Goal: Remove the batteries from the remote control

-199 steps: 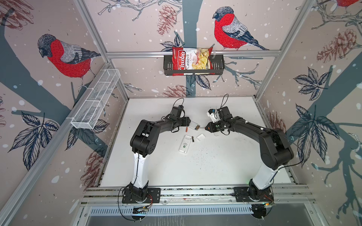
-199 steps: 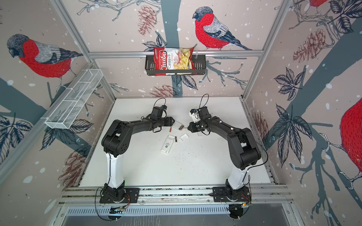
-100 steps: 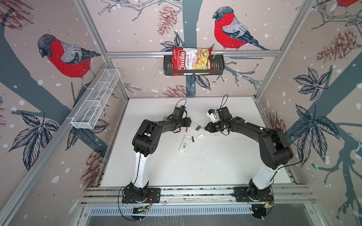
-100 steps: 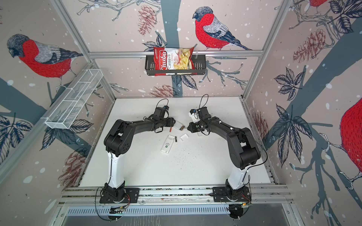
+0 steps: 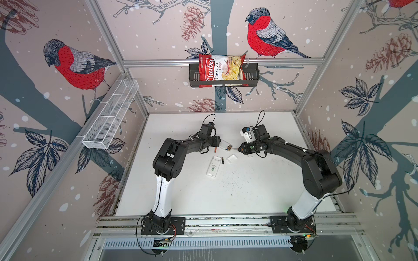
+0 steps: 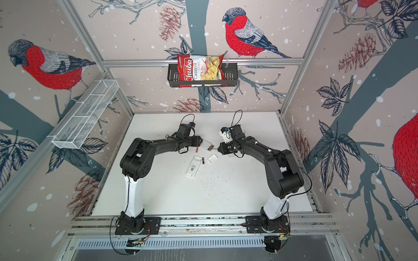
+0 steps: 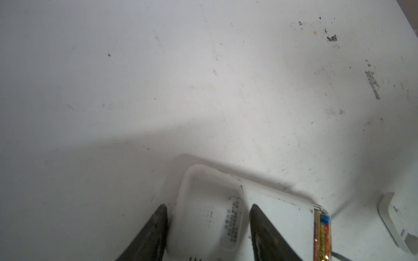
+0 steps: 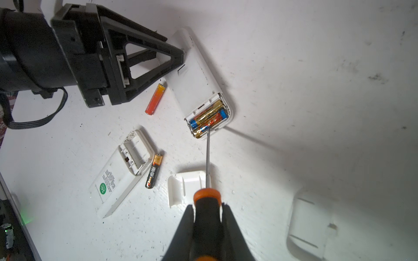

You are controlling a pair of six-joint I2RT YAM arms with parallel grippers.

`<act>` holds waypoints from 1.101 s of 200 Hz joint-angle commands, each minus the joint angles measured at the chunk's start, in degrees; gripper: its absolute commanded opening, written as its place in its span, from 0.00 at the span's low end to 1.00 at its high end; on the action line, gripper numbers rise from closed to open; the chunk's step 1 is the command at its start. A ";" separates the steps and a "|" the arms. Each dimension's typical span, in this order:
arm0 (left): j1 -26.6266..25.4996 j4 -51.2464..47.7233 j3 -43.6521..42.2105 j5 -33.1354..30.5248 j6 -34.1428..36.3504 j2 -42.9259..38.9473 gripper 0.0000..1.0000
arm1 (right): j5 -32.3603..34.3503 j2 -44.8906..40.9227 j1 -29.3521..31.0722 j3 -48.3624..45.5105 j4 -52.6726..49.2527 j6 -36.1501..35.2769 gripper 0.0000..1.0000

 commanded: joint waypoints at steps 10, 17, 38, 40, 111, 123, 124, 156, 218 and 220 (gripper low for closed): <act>-0.24 -1.49 -0.04 0.27 0.30 0.24 0.57 | 0.04 0.18 0.18 0.21 1.23 -0.02 0.00; -0.26 -1.53 -0.05 0.32 0.29 0.24 0.57 | 0.06 0.42 0.15 0.33 1.33 0.02 0.00; -0.25 -1.45 -0.04 0.40 0.29 0.24 0.57 | -0.11 0.98 0.04 0.39 1.68 0.15 0.00; -0.26 -1.48 -0.05 0.42 0.29 0.24 0.57 | -0.09 1.05 0.02 0.40 1.69 0.13 0.00; -0.48 -1.77 0.26 0.42 0.49 0.54 0.54 | -1.30 2.25 0.04 -0.41 4.66 1.01 0.00; -0.52 -1.71 0.26 0.43 0.40 0.63 0.54 | -1.81 1.97 -0.07 -1.15 5.96 1.40 0.00; -0.52 -1.70 0.24 0.40 0.40 0.65 0.54 | -1.93 1.93 -0.12 -1.24 6.11 1.44 0.00; -0.51 -1.70 0.24 0.48 0.40 0.76 0.53 | -5.29 1.27 -1.67 -4.71 11.63 4.33 0.00; -0.52 -1.74 0.04 0.55 0.36 0.85 0.52 | -11.89 1.20 -4.70 -10.15 20.11 8.80 0.00; -0.48 -1.73 0.04 0.55 0.30 0.85 0.52 | -12.02 1.20 -4.77 -10.26 20.31 8.88 0.00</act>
